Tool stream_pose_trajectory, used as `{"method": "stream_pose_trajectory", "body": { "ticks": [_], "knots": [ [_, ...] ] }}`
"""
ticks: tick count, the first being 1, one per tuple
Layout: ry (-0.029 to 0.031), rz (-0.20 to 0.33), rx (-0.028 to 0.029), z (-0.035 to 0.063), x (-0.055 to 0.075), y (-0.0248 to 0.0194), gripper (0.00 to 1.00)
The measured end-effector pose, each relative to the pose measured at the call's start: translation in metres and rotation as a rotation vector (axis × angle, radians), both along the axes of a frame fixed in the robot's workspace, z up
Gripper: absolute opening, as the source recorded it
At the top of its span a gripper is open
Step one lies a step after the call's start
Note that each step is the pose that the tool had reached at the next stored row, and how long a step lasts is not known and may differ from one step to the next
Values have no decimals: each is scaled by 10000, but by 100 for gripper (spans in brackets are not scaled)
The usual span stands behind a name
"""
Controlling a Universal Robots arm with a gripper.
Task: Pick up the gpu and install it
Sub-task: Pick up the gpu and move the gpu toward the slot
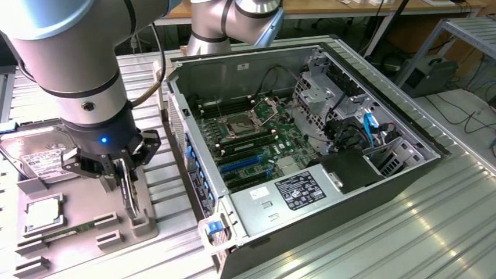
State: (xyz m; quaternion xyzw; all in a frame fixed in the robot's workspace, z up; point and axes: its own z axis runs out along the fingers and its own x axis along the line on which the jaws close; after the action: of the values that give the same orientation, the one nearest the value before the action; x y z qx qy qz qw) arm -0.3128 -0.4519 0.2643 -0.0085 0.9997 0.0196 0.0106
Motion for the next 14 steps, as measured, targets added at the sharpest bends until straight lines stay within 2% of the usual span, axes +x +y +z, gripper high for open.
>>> {"method": "stream_pose_trajectory", "body": {
  "ticks": [14],
  "knots": [
    [0, -26, 0, 292, 0, 0, 28]
  ]
}}
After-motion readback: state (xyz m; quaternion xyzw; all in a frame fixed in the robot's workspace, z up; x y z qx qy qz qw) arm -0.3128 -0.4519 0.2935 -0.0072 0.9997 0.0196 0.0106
